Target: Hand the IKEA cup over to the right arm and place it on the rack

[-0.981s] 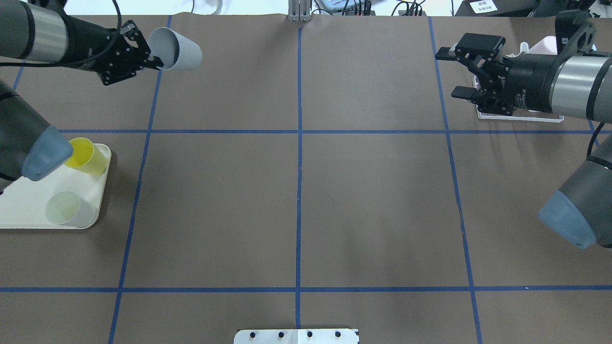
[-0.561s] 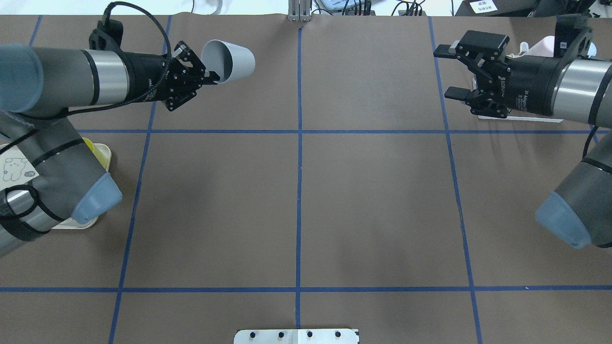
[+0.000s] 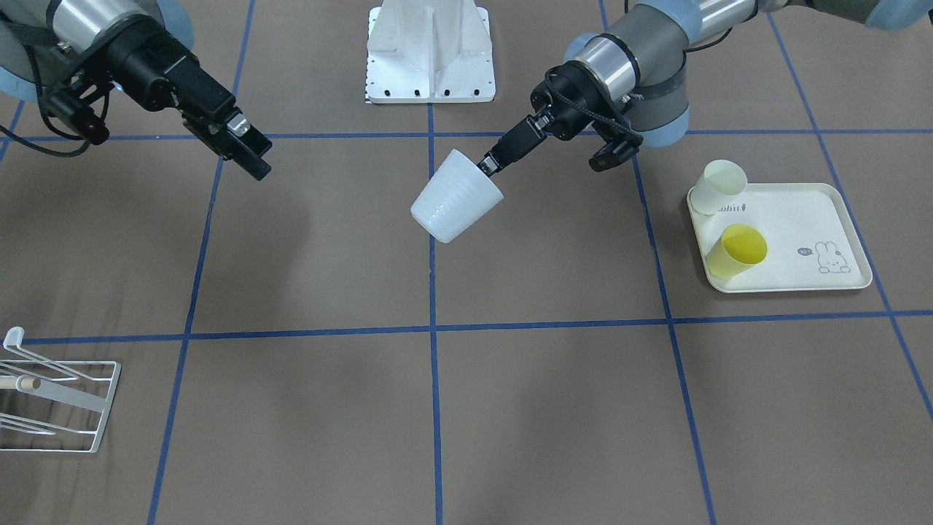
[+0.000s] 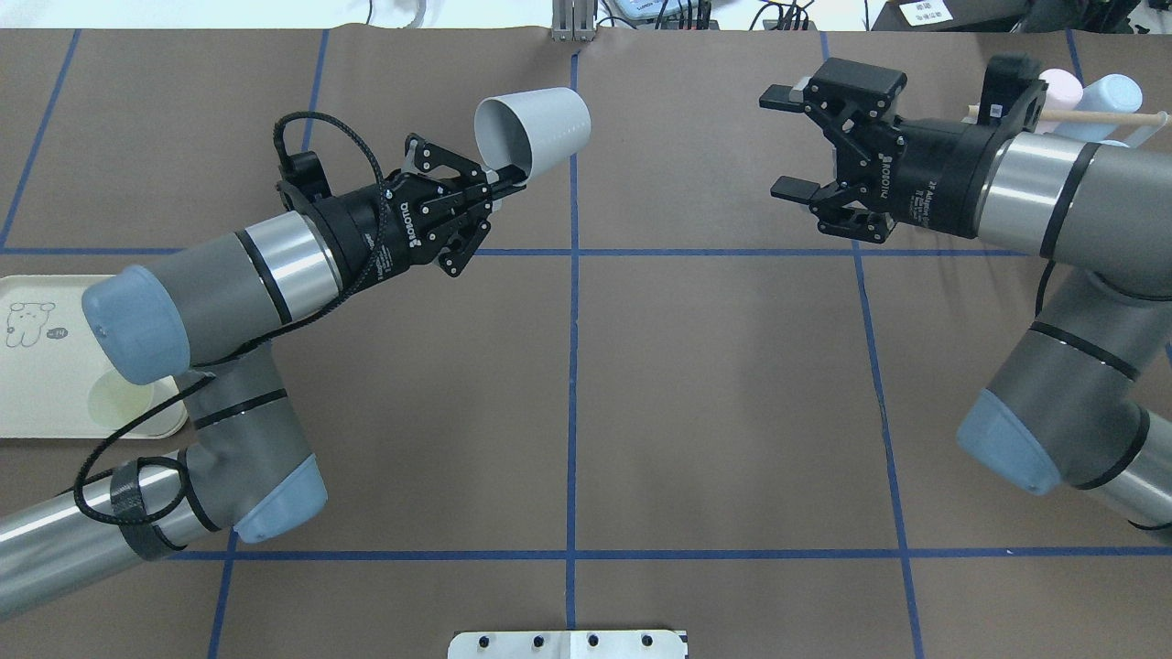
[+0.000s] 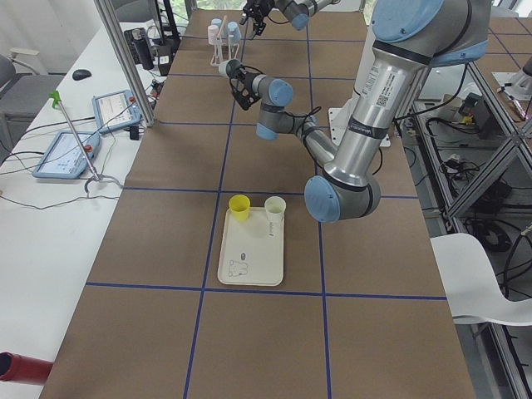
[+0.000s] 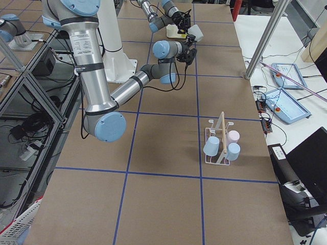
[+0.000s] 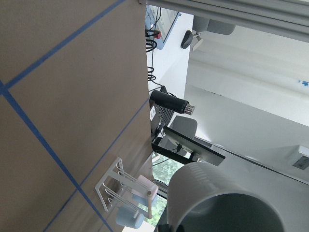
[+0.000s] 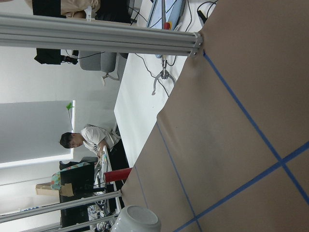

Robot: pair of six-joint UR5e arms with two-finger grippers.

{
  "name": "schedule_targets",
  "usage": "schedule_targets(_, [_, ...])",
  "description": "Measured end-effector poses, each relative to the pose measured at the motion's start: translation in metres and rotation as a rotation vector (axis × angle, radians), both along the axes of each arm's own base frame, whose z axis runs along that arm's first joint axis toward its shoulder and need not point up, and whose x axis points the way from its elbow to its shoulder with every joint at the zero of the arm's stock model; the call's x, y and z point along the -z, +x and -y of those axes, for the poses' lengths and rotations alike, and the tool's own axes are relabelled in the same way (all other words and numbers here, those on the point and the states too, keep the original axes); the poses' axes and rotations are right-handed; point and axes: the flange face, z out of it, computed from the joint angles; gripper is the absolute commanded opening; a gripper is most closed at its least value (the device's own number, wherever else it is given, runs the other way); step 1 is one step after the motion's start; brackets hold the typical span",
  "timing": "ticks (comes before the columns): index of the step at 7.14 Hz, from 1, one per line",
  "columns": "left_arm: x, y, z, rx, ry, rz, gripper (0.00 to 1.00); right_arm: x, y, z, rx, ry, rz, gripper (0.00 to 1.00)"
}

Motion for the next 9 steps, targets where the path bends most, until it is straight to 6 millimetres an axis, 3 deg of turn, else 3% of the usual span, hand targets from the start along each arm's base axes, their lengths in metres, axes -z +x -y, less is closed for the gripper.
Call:
schedule_targets(2, [0.000,0.006,-0.007,-0.003,-0.043,-0.112,0.00,0.021,-0.027,-0.008,-0.036,-0.016,0.069,1.00])
schedule_targets(4, [0.011,0.012,-0.005,-0.005,-0.050,-0.150,0.00,0.035,-0.039,-0.007,-0.056,-0.012,0.110,1.00])
schedule_targets(9, [0.040,0.040,-0.015,-0.030,-0.047,-0.188,0.00,0.038,-0.062,0.000,-0.052,-0.018,0.108,1.00])
